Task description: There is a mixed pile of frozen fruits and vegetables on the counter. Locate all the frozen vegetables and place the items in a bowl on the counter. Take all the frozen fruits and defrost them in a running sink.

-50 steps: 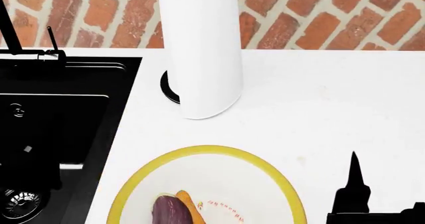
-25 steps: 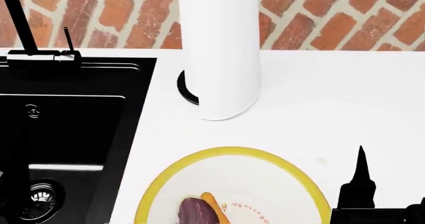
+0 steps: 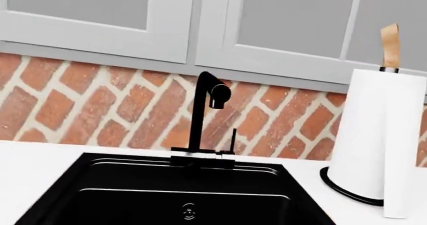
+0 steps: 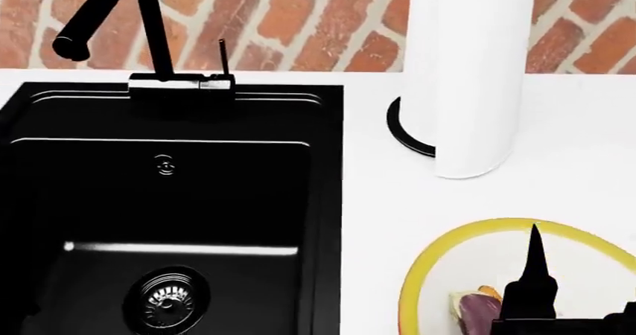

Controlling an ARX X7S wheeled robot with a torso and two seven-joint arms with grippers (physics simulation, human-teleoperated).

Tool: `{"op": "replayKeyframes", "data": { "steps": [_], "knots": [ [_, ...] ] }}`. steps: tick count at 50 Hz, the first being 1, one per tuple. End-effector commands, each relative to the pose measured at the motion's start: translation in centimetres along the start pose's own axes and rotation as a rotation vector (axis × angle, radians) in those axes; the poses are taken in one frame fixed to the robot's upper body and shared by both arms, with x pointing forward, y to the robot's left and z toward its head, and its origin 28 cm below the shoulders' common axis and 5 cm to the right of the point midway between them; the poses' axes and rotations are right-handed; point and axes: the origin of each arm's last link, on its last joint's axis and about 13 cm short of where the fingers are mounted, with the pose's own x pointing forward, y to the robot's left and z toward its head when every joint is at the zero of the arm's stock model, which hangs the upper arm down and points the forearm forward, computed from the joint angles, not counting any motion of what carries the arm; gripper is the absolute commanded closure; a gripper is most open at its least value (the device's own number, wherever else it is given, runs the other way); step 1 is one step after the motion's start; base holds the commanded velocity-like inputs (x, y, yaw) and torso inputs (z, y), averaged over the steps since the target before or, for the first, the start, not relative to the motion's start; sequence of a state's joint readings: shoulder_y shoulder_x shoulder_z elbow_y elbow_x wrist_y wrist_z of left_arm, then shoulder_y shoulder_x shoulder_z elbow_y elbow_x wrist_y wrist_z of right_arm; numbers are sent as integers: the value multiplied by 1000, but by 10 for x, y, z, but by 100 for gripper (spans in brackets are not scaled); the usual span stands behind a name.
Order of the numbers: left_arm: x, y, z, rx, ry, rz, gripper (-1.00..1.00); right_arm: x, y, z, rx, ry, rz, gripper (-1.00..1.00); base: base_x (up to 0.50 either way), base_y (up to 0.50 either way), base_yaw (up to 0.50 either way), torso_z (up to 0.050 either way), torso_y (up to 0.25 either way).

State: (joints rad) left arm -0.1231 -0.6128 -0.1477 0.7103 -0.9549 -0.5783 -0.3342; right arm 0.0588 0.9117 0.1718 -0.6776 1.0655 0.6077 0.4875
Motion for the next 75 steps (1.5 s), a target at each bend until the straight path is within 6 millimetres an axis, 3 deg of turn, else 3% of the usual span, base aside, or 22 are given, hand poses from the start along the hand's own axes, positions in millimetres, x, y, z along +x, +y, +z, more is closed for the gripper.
{"op": "replayKeyframes", "data": {
  "steps": [1,75],
  "knots": [
    [-3,1,1,-2,0,-1,-100,0,0,-1,6,2,1,-100,-211,500,0,0,0],
    [-10,2,15,40,-33,-2,-100,8,6,-7,-1,26,51,-100,-2,500,0,0,0]
  ]
}}
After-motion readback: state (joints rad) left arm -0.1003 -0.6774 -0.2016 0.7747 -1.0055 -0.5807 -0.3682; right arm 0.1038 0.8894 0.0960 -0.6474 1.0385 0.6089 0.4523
